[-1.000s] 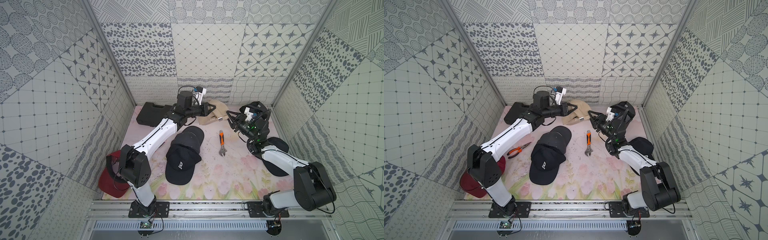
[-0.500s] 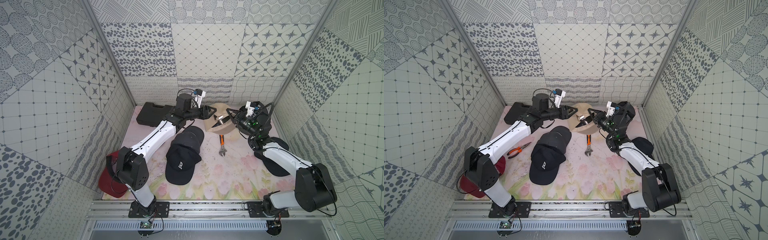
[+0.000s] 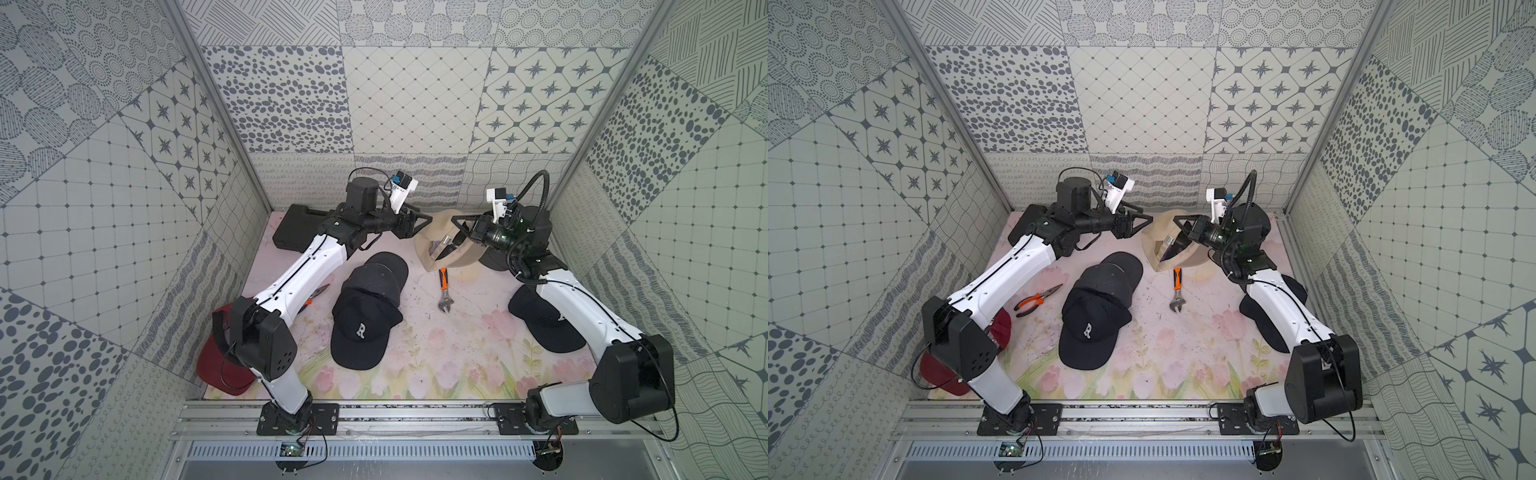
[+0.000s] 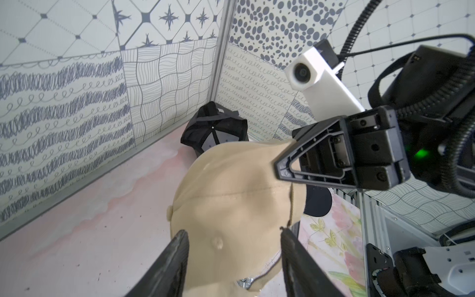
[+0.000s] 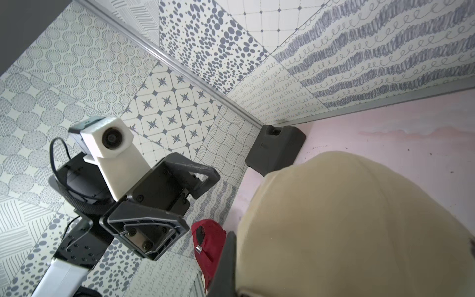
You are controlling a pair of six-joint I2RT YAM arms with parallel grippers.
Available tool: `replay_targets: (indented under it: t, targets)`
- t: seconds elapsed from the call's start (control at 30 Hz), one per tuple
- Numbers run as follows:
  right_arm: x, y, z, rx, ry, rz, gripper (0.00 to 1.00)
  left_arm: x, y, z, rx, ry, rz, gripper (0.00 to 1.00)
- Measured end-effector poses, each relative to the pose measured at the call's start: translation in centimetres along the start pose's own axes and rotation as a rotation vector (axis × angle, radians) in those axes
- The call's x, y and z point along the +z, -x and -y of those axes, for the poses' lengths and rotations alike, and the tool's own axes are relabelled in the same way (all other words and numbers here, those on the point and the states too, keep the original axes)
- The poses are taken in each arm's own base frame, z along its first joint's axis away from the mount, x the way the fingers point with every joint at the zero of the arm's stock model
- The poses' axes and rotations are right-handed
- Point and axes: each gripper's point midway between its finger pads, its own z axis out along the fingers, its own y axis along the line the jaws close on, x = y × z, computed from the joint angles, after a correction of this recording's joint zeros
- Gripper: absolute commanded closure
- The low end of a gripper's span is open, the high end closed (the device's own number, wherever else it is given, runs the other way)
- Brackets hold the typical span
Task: Open the adjustable buckle of the baseball cap
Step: Pick up the baseball cap from the center of the board.
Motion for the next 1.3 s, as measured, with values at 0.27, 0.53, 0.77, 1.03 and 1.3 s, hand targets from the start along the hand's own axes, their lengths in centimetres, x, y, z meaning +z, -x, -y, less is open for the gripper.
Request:
replay_targets:
  t: [0.27, 0.53, 0.77, 1.03, 1.3]
  targets:
    - [-0.1, -1.7, -2.5, -0.125, 0.123, -0.140, 1.00, 1.2, -2.3, 1.8, 0.099, -0.172, -0.068, 0.42]
    - [0.7, -3.6, -1.8, -0.114, 0.163, -0.226, 1.00, 2.5, -3.5, 3.1, 0.125, -0.291, -0.100, 0.75]
    - [1.2, -3.4, -0.9, -0.115, 0.144, -0.241, 0.91, 3.4, -4.2, 3.6, 0.099, -0.353, -0.120, 1.00]
    - [1.4, -2.7, 0.6, -0.119, 0.030, -0.214, 0.36, 3.9, -4.8, 1.1, -0.028, -0.265, -0.137, 1.00]
    - [0.2, -2.0, 3.3, -0.091, -0.173, -0.130, 0.33, 3.4, -5.8, -1.8, -0.155, -0.090, -0.137, 1.00]
